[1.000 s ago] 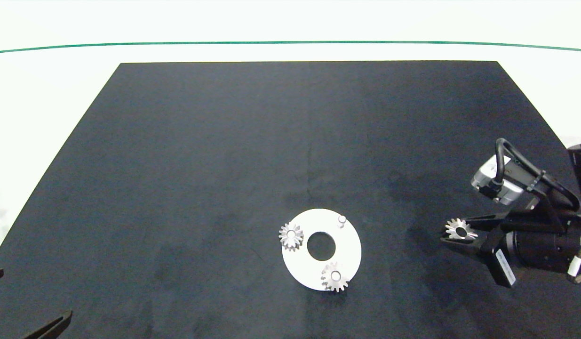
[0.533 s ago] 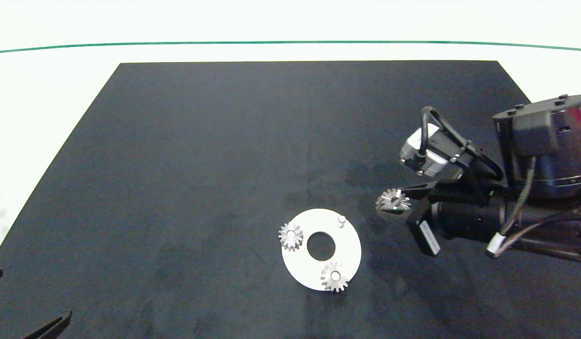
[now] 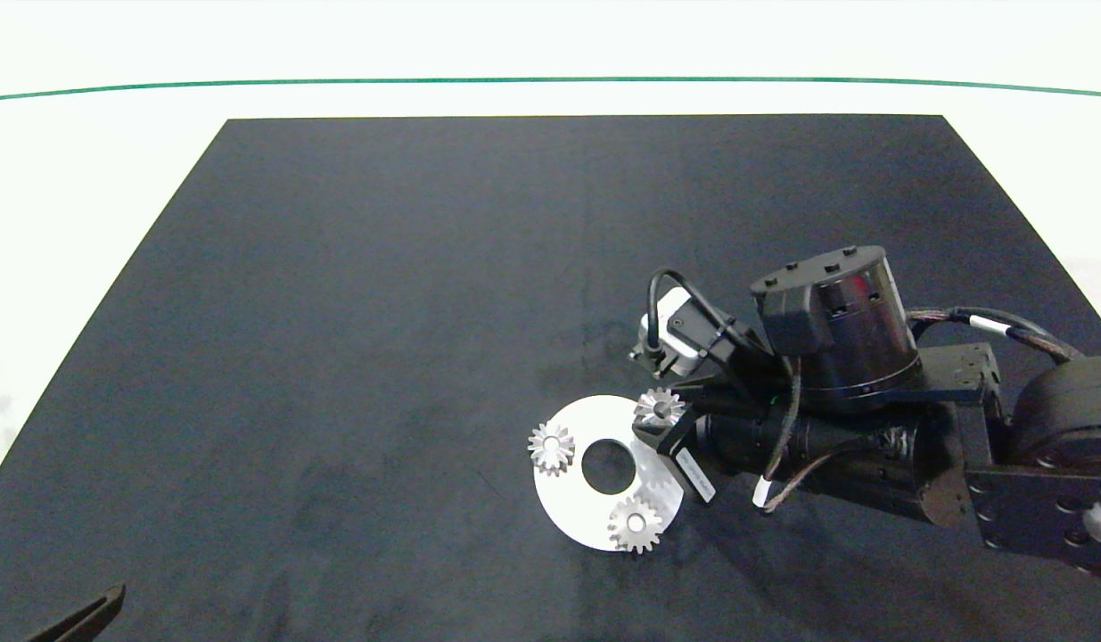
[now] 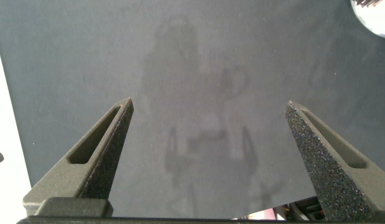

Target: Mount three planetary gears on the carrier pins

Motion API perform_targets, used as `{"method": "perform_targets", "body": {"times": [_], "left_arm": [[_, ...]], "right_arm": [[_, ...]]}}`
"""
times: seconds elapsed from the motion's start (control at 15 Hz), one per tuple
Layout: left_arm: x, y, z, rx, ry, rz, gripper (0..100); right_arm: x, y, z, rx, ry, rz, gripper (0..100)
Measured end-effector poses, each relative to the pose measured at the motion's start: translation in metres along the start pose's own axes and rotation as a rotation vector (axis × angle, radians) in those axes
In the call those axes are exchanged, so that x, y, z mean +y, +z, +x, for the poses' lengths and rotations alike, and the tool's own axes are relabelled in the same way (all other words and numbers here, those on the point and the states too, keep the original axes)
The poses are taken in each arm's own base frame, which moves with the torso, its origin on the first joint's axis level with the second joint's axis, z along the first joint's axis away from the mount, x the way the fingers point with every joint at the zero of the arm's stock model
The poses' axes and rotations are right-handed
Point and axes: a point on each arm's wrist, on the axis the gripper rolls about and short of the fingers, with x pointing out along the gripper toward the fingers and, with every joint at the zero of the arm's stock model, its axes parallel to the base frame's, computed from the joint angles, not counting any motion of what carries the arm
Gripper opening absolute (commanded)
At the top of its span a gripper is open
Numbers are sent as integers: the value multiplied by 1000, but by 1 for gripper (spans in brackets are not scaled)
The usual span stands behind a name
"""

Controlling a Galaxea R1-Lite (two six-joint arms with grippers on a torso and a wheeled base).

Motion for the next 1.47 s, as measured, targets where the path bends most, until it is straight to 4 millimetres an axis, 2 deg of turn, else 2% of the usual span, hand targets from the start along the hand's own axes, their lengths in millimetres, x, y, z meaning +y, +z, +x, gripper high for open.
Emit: {"method": "perform_targets", "body": {"times": [1.47], "left_arm": [[0, 0, 0, -3, -4, 1, 100]], "right_arm": [[-2, 2, 14, 16, -10, 4, 4]]}}
